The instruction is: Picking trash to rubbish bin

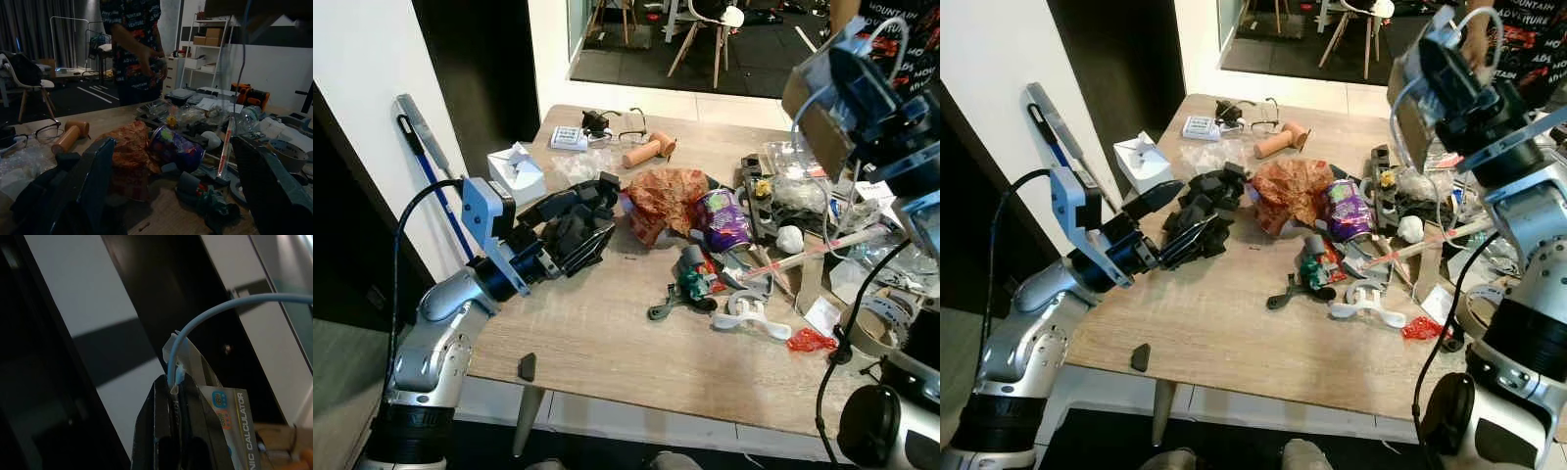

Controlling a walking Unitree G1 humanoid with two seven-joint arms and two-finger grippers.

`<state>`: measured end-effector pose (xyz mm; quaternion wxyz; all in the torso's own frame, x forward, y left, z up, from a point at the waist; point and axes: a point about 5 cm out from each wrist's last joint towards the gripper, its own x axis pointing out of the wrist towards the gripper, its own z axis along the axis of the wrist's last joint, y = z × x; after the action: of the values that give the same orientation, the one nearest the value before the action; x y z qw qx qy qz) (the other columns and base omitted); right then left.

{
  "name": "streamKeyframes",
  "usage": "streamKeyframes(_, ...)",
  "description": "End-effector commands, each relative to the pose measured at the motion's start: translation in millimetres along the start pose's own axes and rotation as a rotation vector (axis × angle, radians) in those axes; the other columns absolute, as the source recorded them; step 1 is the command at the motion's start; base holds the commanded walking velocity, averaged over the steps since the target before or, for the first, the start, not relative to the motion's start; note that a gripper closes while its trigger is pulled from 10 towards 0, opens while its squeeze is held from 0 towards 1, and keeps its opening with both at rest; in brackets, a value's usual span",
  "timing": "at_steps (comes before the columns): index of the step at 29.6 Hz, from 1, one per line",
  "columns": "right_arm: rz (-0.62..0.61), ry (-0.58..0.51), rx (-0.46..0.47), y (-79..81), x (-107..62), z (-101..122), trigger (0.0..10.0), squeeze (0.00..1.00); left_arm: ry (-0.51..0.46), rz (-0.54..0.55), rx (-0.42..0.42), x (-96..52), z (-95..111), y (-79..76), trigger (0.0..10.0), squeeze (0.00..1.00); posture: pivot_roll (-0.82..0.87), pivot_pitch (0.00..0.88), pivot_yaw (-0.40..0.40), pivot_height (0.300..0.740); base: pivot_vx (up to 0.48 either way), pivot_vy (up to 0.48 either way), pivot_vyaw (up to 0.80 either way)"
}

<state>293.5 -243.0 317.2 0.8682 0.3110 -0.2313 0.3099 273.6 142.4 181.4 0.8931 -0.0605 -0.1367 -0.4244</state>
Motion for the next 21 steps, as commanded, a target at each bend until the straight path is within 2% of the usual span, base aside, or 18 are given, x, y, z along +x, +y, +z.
streamKeyframes(1, 0.012, -0.044, 0.026, 2.6, 1.8, 8.3, 0.0, 0.00, -0.007, -0.002, -0.009, -0.3, -0.4, -0.7, 10.0, 0.00, -0.06, 0.000, -0.027, 0.740, 0.000, 0.000, 0.00)
streamKeyframes(3, 0.012, -0.044, 0.026, 2.6, 1.8, 8.3, 0.0, 0.00, -0.007, -0.002, -0.009, -0.3, -0.4, -0.7, 10.0, 0.00, -0.06, 0.000, -0.027, 0.740, 0.000, 0.000, 0.00)
streamKeyframes(8, 0.067, -0.091, 0.028, 17.6, 9.9, 23.9, 0.0, 0.00, -0.009, 0.004, -0.009, -0.6, -0.7, 0.2, 10.0, 0.00, -0.06, 0.000, -0.027, 0.740, 0.000, 0.000, 0.00)
streamKeyframes(15, 0.108, -0.138, 0.017, 29.9, 15.0, 40.1, 0.0, 0.00, -0.010, 0.004, -0.011, -0.1, -1.4, 0.2, 10.0, 0.00, -0.06, 0.000, -0.027, 0.740, 0.000, 0.000, 0.00)
streamKeyframes(21, 0.151, -0.231, -0.006, 47.8, 22.6, 68.8, 0.0, 0.00, -0.010, 0.003, -0.013, 0.2, -2.3, 0.0, 10.0, 0.00, -0.06, 0.000, -0.023, 0.740, 0.000, 0.000, 0.00)
